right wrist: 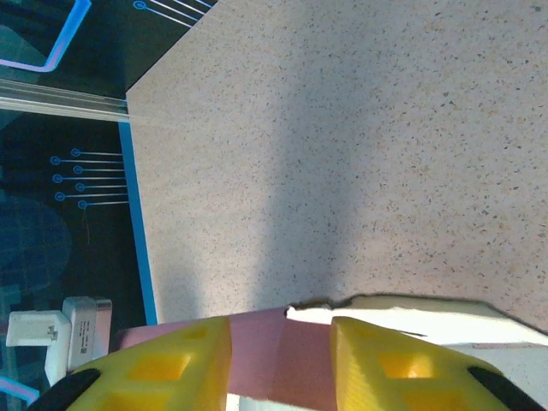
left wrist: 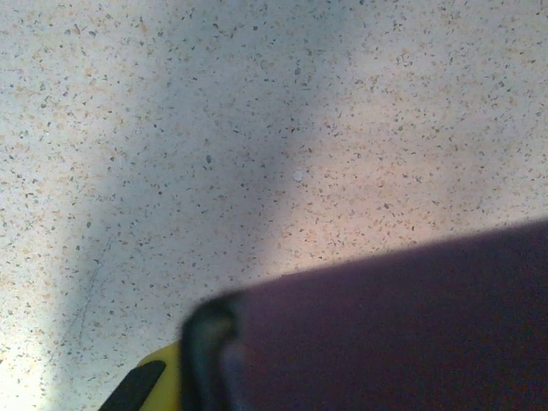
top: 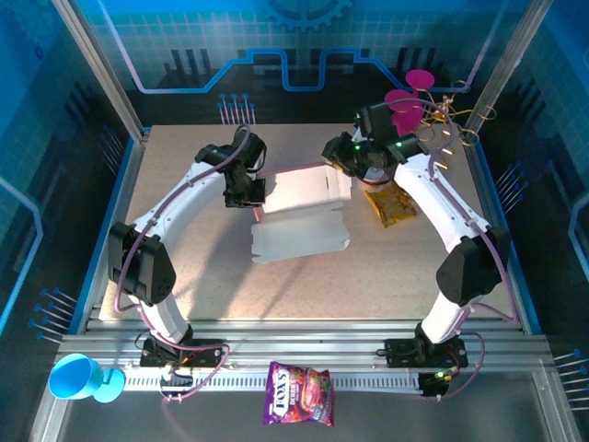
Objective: Fold the paper box
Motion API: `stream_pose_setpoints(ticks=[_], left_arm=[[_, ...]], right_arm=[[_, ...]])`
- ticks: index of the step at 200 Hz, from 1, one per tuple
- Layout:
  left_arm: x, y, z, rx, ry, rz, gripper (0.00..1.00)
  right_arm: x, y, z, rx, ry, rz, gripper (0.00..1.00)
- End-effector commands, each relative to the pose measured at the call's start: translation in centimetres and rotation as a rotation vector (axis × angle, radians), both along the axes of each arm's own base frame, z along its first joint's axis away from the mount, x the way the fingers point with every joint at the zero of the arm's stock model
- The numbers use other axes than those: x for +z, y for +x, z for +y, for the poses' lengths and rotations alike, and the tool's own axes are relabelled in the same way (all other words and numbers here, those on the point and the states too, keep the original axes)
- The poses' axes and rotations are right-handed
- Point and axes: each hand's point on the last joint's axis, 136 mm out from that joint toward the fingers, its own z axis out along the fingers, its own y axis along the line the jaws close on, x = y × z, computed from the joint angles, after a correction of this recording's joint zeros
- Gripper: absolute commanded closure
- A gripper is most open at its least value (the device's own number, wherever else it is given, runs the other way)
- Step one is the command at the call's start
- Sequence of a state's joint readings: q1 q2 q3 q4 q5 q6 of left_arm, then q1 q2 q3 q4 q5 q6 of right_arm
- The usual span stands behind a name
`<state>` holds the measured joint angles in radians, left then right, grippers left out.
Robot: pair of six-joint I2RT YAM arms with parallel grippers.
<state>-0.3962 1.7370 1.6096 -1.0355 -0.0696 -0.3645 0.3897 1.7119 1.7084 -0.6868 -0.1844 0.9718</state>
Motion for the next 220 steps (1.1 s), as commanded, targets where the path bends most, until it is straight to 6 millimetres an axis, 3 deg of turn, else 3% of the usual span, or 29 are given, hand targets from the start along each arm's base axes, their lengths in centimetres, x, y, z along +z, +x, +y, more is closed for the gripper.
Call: stream_pose_setpoints(ticks=[1,86,165,204,220], left_arm=[[0.9,0.2,-0.7,-0.011,-0.019,-0.005,1.0],[1.1,0.4,-1.3,-0.023,-0.025,-0.014,1.0],[1.7,0.8,-1.6,-0.02,-0.025,-0.038,1.0],[1.9,0.7,-1.5,-0.007,-0.027,-0.042,1.0],[2.0,0.7,-1.3,-0.004,-0.02,-0.047,1.0]], right_arm=[[1.1,-1.5,0.0,-0.002,0.003,0.0,0.63],[0.5,-0.7,1.5,-0.004,0.073,0.03,0.64],[0.6,0.0,2.0,-0.081,0.189,0.044,1.0],[1.5,0.1,1.6,-0.116,0.235,0.011,1.0],[2.7,0.0,0.7,-0.131,0.235,-0.044,0.67]])
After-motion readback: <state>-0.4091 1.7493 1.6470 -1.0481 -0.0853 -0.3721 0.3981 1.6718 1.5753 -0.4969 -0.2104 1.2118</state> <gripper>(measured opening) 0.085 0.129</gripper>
